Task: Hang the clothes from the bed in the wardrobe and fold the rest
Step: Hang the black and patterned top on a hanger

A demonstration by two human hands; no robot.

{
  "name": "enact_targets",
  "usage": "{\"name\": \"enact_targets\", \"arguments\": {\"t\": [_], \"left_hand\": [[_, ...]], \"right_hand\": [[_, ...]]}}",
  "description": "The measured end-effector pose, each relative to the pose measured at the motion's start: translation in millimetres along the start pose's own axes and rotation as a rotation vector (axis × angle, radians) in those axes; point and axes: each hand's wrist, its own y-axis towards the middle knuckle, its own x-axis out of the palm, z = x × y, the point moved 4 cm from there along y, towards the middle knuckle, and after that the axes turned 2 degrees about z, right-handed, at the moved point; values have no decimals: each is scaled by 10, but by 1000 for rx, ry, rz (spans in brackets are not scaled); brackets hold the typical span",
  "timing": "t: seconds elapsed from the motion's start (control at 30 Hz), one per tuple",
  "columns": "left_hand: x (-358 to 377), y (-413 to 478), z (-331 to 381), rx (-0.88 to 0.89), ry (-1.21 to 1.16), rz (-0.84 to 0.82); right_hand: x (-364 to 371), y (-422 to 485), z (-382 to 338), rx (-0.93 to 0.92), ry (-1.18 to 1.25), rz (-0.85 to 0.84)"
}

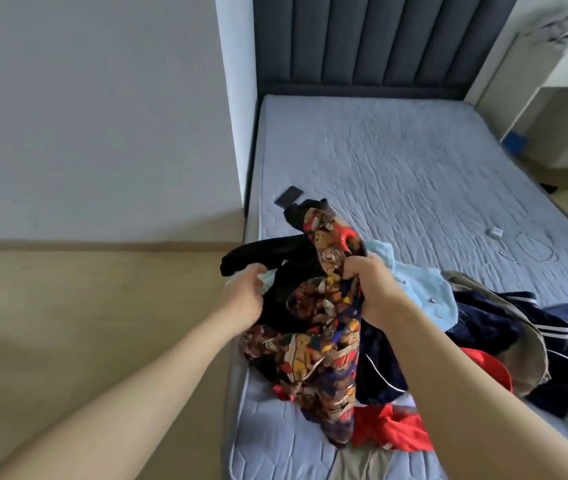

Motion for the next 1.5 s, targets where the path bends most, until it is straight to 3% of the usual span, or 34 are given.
{"name": "enact_targets", "arguments": {"t": [0.07, 0.13, 0.23, 0.33, 0.4, 0.5, 0.63, 0.8, 0.93, 1.13, 1.3, 1.4, 1.5], "left_hand": [[-269, 26, 134, 78, -44, 174], [-472, 63, 240, 165, 65, 269], [-629, 89, 288, 235, 200, 178], [-695, 59, 377, 243, 49, 117], [-791, 28, 489, 200, -94, 186], [-938, -32, 736, 218, -57, 293], [-1099, -127, 973, 238, 33, 390], [-1391, -241, 1247, 278, 94, 480], [-1677, -284, 1349, 273, 17, 513], [-1938, -285, 1339, 303, -210, 516], [-1890, -307, 1138, 333, -304, 433], [-1730, -269, 810, 218, -149, 391], [-1686, -244, 418, -49, 49, 424]], "right_hand": [[183, -150, -79, 31, -40, -120], [264, -252, -120, 69, -44, -217], [361, -365, -218, 60, -36, -301], [379, -360, -366, 2, -119, -221], [376, -302, -497, -117, -349, -84], [421, -255, -650, -270, -625, 92], [640, -247, -663, -405, -655, 13], [975, -323, -811, -362, -323, -266], [1148, -389, -1026, -410, -366, -356], [1315, -443, -1391, -555, -392, -132], [1492, -467, -1501, -525, -171, -132], [1588, -496, -1617, -530, -86, -170], [1611, -525, -1786, -580, -36, -197]]}}
